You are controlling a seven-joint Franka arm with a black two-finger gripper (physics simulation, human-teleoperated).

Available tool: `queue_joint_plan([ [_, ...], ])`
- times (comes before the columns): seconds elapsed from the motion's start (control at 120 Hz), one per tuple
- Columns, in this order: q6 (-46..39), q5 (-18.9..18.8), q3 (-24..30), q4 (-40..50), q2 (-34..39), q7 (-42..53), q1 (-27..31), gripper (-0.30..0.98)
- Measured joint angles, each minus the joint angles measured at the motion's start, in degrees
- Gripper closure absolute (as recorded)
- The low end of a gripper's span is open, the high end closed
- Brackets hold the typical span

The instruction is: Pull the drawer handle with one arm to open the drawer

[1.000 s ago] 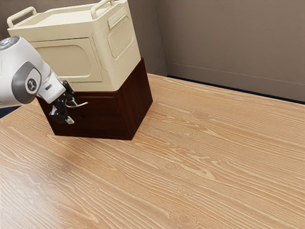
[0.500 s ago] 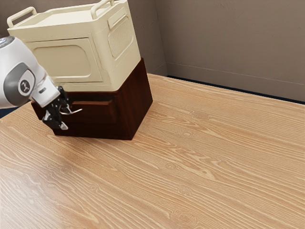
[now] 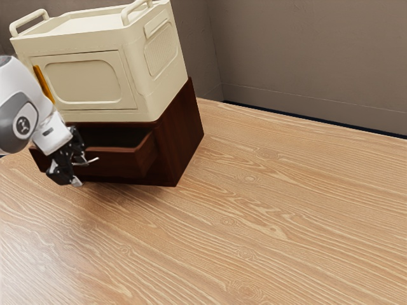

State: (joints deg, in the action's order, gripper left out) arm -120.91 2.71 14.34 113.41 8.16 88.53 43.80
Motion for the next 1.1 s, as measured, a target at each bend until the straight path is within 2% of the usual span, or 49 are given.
queue_joint_plan([
  [0.15,0.24,0.01,-0.05,2.62,2.47,0.09,0.03,0.32],
  [0.292,0.51,-0.03,-0.11,5.29,5.63,0.18,0.31,0.37],
  [0.433,0.6,0.02,-0.08,7.5,7.69,0.29,0.74,0.33],
  [0.783,1.26,0.09,-0.04,11.68,14.38,0.5,0.86,0.36],
  [1.0,3.21,1.06,1.2,12.78,20.69,0.56,0.53,0.31],
  [1.1,5.58,3.25,3.44,11.7,21.97,0.52,0.46,0.21],
])
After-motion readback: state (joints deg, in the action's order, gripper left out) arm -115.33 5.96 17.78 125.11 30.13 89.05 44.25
